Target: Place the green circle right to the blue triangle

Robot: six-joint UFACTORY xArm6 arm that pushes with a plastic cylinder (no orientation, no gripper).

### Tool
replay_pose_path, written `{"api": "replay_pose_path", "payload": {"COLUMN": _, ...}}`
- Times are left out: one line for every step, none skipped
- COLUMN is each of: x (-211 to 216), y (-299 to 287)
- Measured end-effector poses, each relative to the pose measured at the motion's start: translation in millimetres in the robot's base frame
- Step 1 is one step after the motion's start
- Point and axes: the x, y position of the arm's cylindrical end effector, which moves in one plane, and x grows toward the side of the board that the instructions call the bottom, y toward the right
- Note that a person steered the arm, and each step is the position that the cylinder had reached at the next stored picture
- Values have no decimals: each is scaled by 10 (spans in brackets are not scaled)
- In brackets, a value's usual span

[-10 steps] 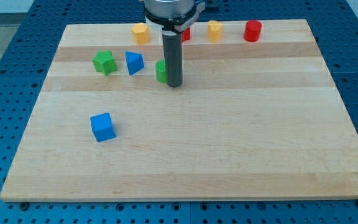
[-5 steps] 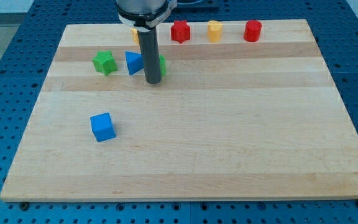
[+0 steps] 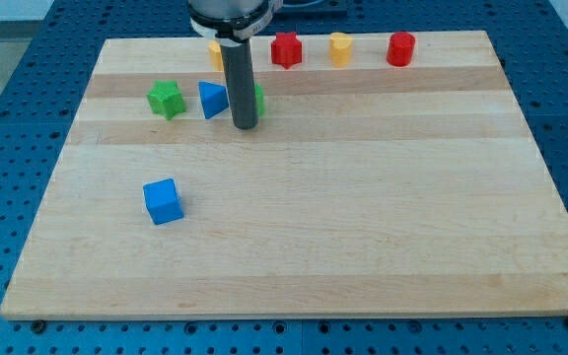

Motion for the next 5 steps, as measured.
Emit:
{"api": "replay_pose_path", "payload": {"x": 0, "y": 15}}
{"api": "replay_pose_path", "payload": {"x": -24, "y": 16}}
{"api": "replay_pose_path", "payload": {"x": -111, "y": 16}}
{"api": "replay_pose_path", "payload": {"x": -117, "y": 15}}
{"api": "replay_pose_path", "payload": {"x": 130, "y": -45}}
